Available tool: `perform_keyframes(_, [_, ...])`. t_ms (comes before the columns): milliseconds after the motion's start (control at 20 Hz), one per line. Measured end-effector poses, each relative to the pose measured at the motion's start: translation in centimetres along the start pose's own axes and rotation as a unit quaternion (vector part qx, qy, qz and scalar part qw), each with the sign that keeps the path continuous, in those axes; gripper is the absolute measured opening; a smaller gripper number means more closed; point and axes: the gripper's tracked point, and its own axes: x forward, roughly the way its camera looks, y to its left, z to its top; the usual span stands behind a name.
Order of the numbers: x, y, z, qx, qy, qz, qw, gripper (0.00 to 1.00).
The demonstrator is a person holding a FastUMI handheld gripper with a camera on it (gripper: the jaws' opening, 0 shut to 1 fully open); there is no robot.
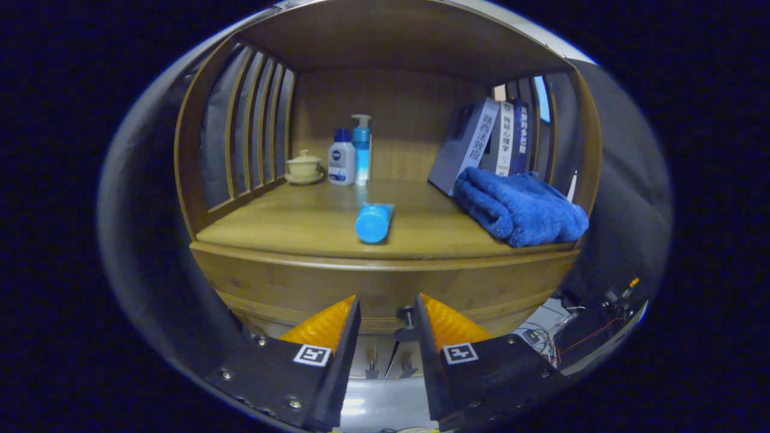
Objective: Pull open the drawer, take out the items inside it, and place them on the countertop above the cabinet.
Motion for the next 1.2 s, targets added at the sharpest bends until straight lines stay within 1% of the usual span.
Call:
perform_keyframes(250, [-3.3, -0.9, 4.5, -0.008, -0.044, -0.016, 0.999, 0.53])
perform_keyframes(400, [-6.0, -2.0, 7.4, -0.015, -0.073, -0.034, 0.997, 0.53])
perform_keyframes(700, [-12.9, -5.6, 12.2, 0.004, -0.143, -0.079, 0.987, 0.53])
perform_keyframes(850, [-16.3, -7.6, 13.5, 0.018, -0.168, -0.104, 0.98, 0.53])
perform_keyframes(1000, [-19.2, -9.9, 13.6, 0.018, -0.18, -0.135, 0.974, 0.53])
perform_keyframes(1200, [-21.8, -11.8, 13.5, 0.022, -0.19, -0.161, 0.968, 0.53])
